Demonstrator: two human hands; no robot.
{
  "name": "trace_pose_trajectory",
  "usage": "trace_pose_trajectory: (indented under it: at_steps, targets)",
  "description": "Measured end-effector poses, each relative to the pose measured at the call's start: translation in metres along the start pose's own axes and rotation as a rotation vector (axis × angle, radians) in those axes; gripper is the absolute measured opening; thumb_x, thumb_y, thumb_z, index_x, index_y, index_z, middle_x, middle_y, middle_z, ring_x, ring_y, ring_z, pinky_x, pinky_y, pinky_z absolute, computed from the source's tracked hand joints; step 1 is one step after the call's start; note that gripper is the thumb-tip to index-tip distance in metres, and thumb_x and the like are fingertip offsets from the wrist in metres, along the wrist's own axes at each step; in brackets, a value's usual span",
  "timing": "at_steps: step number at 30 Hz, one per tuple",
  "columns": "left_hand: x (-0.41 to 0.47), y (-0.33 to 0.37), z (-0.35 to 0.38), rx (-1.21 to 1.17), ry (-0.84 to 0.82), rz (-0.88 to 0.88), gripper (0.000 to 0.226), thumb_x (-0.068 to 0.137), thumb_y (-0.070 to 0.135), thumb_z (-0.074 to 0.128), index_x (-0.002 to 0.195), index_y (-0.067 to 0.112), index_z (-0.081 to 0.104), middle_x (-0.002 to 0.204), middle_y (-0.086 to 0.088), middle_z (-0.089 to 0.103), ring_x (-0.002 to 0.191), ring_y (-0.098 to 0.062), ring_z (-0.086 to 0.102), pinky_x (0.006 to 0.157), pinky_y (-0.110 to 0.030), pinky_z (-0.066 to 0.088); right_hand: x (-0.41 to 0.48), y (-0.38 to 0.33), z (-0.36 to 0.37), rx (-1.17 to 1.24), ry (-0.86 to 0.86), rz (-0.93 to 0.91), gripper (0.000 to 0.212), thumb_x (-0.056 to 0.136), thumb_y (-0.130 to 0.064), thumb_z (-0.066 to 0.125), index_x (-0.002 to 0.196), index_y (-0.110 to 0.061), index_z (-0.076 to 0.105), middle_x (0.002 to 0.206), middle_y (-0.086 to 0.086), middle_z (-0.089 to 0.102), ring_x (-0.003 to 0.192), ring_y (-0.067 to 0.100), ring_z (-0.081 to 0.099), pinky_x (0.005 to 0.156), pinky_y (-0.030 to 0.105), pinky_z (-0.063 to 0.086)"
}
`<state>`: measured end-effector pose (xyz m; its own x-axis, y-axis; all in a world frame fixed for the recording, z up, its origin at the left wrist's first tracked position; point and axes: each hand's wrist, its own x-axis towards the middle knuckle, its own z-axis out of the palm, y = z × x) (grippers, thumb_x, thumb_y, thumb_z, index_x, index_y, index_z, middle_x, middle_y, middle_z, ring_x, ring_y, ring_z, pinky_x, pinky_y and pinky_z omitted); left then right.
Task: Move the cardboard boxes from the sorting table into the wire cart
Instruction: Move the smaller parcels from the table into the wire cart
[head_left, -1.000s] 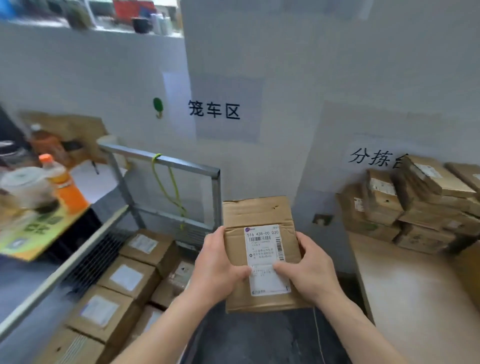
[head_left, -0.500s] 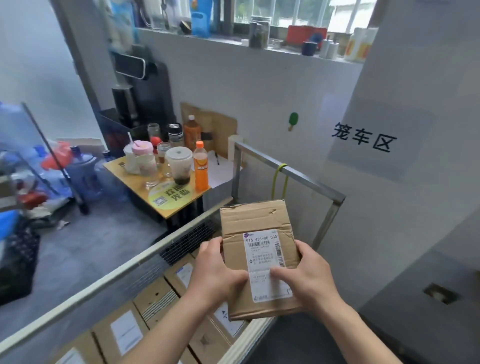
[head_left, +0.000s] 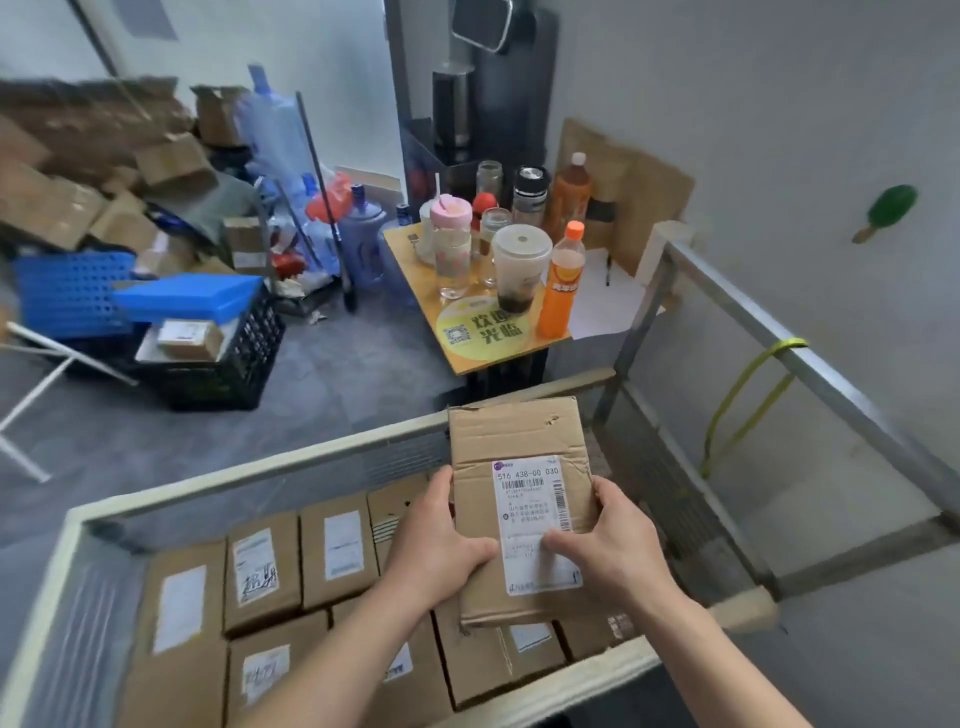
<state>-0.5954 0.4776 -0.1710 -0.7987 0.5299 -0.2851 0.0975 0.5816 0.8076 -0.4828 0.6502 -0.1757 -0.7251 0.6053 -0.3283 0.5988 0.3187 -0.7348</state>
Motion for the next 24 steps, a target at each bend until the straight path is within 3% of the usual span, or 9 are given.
trace_pose_trajectory:
  at_steps: [8,11,13,15,21,24]
  targets:
    - [0.018,-0.052,0.047,-0.031,0.111,-0.278,0.062,0.067,0.016,0.085,0.118,0.032,0.054,0.109,0.013,0.067,0.097,-0.008,0.065,0.086,-0.032,0.056,0.056,0.041,0.031,-0.115,-0.221,-0.023,0.063,0.070,-0.032,0.088,0.116,-0.037,0.046,0.104,-0.020,0.059,0.091,0.001,0.058,0.064,0.011,0.044]
    - [0.025,-0.084,0.066,-0.028,0.107,-0.361,0.060,0.070,0.013,0.085,0.118,0.029,0.053,0.111,0.011,0.066,0.099,-0.011,0.064,0.083,-0.026,0.052,0.069,0.060,0.054,-0.157,-0.271,0.011,0.063,0.069,-0.033,0.087,0.120,-0.031,0.050,0.110,-0.016,0.063,0.099,0.008,0.062,0.077,0.028,0.057]
    - [0.028,-0.107,0.079,-0.030,0.104,-0.413,0.057,0.072,0.011,0.082,0.115,0.031,0.051,0.107,0.013,0.065,0.099,-0.012,0.063,0.082,-0.026,0.050,0.076,0.077,0.073,-0.193,-0.288,0.031,0.063,0.069,-0.032,0.085,0.122,-0.029,0.052,0.111,-0.013,0.065,0.103,0.013,0.063,0.085,0.037,0.057]
    - [0.029,-0.122,0.088,-0.014,0.092,-0.441,0.056,0.073,0.011,0.081,0.116,0.031,0.051,0.103,0.015,0.063,0.098,-0.012,0.062,0.081,-0.027,0.050,0.078,0.090,0.085,-0.214,-0.295,0.048,0.064,0.069,-0.032,0.083,0.125,-0.029,0.051,0.109,-0.013,0.065,0.101,0.014,0.062,0.082,0.033,0.053]
    - [0.033,-0.182,0.119,0.009,0.063,-0.521,0.058,0.075,0.010,0.081,0.123,0.025,0.053,0.116,0.006,0.064,0.103,-0.016,0.062,0.087,-0.032,0.054,0.089,0.138,0.135,-0.280,-0.377,0.093,0.051,0.072,-0.031,0.083,0.108,-0.031,0.046,0.095,-0.019,0.058,0.088,0.011,0.060,0.069,0.027,0.046]
    - [0.037,-0.206,0.131,0.003,0.050,-0.552,0.058,0.076,0.010,0.080,0.124,0.026,0.052,0.117,0.006,0.063,0.102,-0.015,0.062,0.085,-0.032,0.055,0.094,0.156,0.156,-0.306,-0.405,0.104,0.054,0.075,-0.029,0.080,0.111,-0.032,0.041,0.094,-0.019,0.056,0.089,0.012,0.059,0.065,0.023,0.044]
